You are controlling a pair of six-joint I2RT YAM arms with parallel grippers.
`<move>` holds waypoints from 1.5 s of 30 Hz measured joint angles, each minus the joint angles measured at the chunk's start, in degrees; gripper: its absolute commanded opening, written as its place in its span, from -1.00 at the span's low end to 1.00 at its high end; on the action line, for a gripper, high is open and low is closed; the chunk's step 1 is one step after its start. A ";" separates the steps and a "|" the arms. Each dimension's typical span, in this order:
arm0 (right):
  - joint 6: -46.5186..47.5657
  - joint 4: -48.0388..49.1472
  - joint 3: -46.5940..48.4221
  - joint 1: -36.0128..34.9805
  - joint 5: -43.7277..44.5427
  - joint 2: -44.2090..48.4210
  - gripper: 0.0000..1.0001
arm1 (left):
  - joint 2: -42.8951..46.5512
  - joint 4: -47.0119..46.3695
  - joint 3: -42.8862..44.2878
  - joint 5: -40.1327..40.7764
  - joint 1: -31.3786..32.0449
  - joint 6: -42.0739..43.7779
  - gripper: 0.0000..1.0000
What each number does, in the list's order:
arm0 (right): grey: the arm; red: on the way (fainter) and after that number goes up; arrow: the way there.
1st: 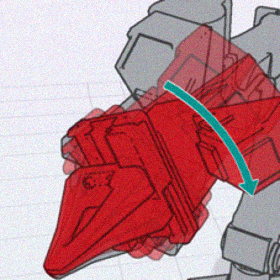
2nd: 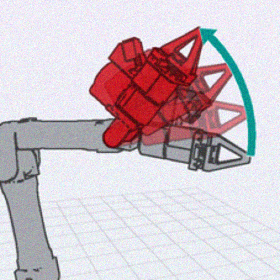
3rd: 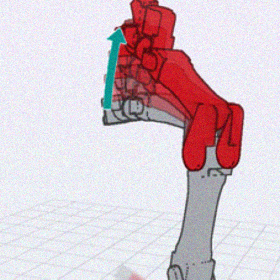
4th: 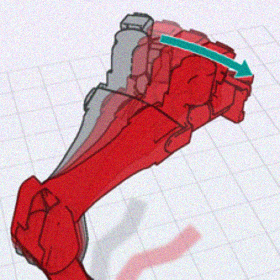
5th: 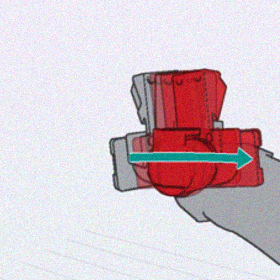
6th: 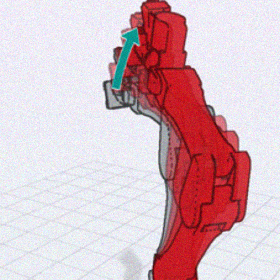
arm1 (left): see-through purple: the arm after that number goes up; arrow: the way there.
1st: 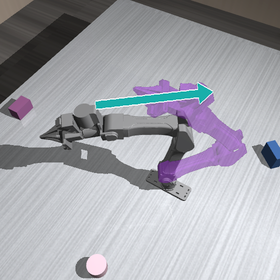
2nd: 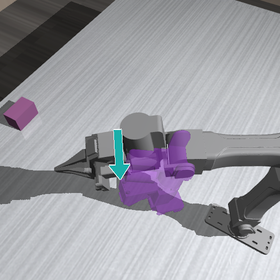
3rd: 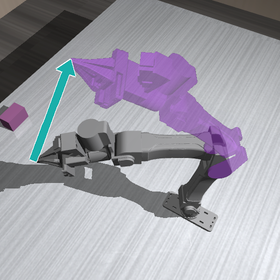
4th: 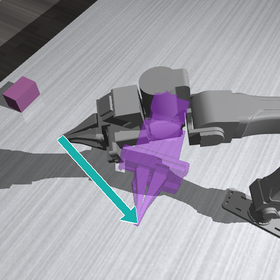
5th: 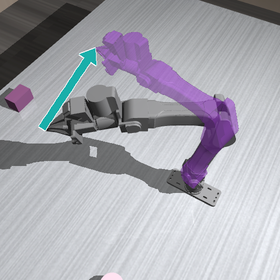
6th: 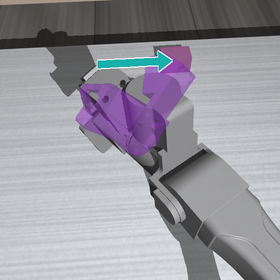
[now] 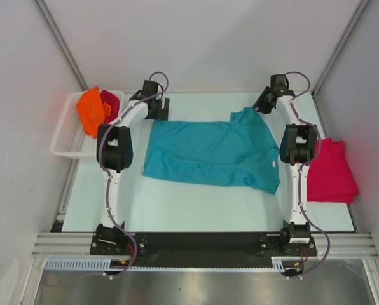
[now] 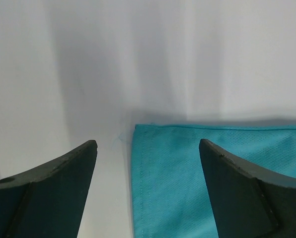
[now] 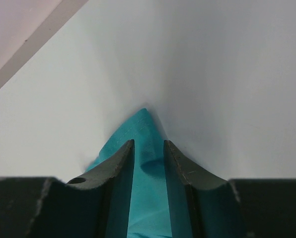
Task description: Fold and stack the t-shirts
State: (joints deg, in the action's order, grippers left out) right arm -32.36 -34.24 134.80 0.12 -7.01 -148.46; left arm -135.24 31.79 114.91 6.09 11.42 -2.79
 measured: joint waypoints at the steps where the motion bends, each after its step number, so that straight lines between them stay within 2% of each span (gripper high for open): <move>1: 0.00 0.00 0.00 0.00 -0.02 -0.15 -0.30 | -0.52 0.63 0.63 -0.57 0.00 -0.48 0.73; 12: -0.13 0.24 0.00 -0.74 -0.98 -1.38 -0.31 | -4.48 6.45 4.92 -3.96 0.00 -5.27 0.26; 14: -0.13 0.28 0.00 -1.03 -1.03 -1.38 -0.31 | -4.50 6.78 5.14 -4.02 0.00 -5.81 0.12; 17: -0.15 0.28 0.02 -1.20 -1.09 -1.40 -0.46 | -4.55 7.21 5.40 -4.42 0.00 -6.32 -0.09; 18: -0.17 0.26 0.09 -1.25 -1.25 -1.44 -0.64 | -4.61 7.41 5.53 -4.46 0.00 -6.40 -0.24; 19: -0.17 0.28 0.11 -1.25 -1.40 -1.53 -0.74 | -4.66 7.54 5.60 -4.57 0.00 -6.45 -0.62; 21: -0.13 0.31 0.13 -1.25 -1.64 -1.79 -1.00 | -4.72 7.96 5.73 -4.79 0.00 -7.06 -0.74; 27: -0.02 0.48 0.13 -1.31 -2.58 -1.99 -1.00 | -5.05 8.44 6.29 -4.87 0.00 -7.37 -1.00; 38: 1.90 0.44 -0.83 -2.38 -0.87 -0.81 -1.00 | -4.90 8.50 6.27 -4.26 -0.04 -7.69 -1.00; 45: 4.15 0.70 -9.81 -3.72 1.77 9.75 -1.00 | -2.43 8.92 5.18 -2.12 -0.17 -7.72 -1.00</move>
State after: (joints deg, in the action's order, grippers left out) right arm -28.21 -33.54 124.99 -3.60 -5.23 -138.72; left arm -137.67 40.71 120.09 3.97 11.25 -10.50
